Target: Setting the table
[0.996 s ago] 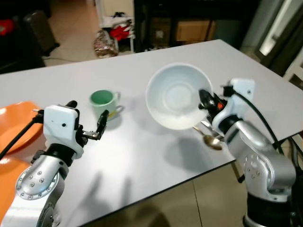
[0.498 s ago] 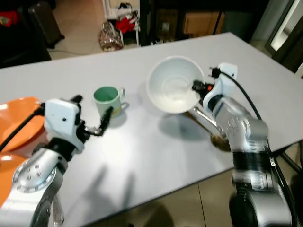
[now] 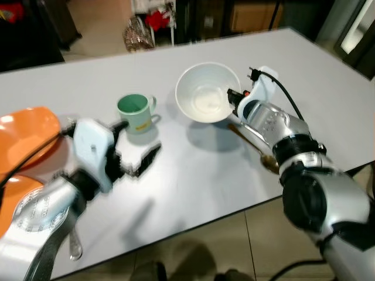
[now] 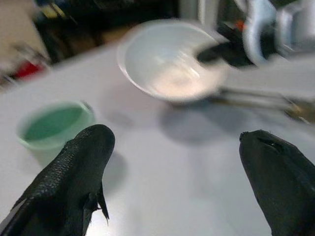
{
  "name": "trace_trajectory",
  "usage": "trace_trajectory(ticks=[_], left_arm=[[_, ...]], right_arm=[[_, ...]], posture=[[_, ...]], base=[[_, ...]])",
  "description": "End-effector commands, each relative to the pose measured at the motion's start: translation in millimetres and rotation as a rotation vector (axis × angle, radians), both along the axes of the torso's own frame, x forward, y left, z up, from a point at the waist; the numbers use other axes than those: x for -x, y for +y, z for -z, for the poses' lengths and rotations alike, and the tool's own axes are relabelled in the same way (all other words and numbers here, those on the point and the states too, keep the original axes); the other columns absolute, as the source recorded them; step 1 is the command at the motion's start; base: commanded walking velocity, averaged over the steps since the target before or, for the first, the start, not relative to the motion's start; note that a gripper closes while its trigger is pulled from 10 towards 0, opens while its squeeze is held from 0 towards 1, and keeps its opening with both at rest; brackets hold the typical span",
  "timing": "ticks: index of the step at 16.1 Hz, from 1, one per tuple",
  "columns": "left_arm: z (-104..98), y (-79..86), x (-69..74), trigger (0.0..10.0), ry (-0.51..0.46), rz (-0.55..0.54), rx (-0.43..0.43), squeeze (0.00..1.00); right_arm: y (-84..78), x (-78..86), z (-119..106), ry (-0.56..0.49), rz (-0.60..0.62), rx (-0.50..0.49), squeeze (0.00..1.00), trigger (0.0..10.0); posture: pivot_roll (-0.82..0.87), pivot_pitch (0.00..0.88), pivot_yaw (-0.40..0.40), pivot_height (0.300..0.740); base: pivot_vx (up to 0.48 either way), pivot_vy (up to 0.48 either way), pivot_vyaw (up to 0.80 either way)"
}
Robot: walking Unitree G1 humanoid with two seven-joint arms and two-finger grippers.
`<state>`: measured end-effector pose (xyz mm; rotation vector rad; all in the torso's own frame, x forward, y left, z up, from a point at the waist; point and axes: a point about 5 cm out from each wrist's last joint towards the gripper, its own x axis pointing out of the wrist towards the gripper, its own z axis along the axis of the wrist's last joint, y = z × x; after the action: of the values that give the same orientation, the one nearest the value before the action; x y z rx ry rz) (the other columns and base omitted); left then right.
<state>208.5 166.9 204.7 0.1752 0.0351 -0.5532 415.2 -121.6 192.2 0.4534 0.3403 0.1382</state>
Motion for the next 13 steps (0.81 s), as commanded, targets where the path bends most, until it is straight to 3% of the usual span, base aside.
trace_trajectory(ticks=[1, 6, 11, 12, 13], left_arm=[[-1.8, -2.1, 6.8, 10.0, 0.01, 0.018, -0.011, 0.0], [-0.6, -0.7, 28.4, 10.0, 0.058, -0.018, -0.013, 0.0], [-0.2, -0.9, 33.6, 10.0, 0.082, -0.022, -0.01, 0.0], [-0.1, -1.3, 33.8, 10.0, 0.084, -0.02, -0.01, 0.0], [-0.2, -1.4, 34.1, 10.0, 0.086, -0.019, -0.011, 0.0]], right_arm=[[1.5, -3.8, -13.2, -0.048, 0.001, -0.011, 0.0, 10.0], [10.5, -4.9, -18.3, -0.022, -0.028, -0.045, 0.0, 10.0], [21.6, -6.0, -32.5, -0.015, -0.07, -0.155, 0.0, 10.0], [22.0, -5.8, -32.1, -0.004, -0.07, -0.166, 0.09, 10.0], [22.9, -5.2, -31.1, 0.011, -0.074, -0.183, 0.65, 10.0]], posture=[[0.12, 0.239, -0.002, 0.74], [0.14, 0.298, -0.033, 0.74], [0.14, 0.309, -0.039, 0.74], [0.14, 0.308, -0.039, 0.74], [0.14, 0.307, -0.039, 0.74]], base=[[0.0, 0.0, 0.0], [0.0, 0.0, 0.0], [0.0, 0.0, 0.0], [0.0, 0.0, 0.0], [0.0, 0.0, 0.0]])
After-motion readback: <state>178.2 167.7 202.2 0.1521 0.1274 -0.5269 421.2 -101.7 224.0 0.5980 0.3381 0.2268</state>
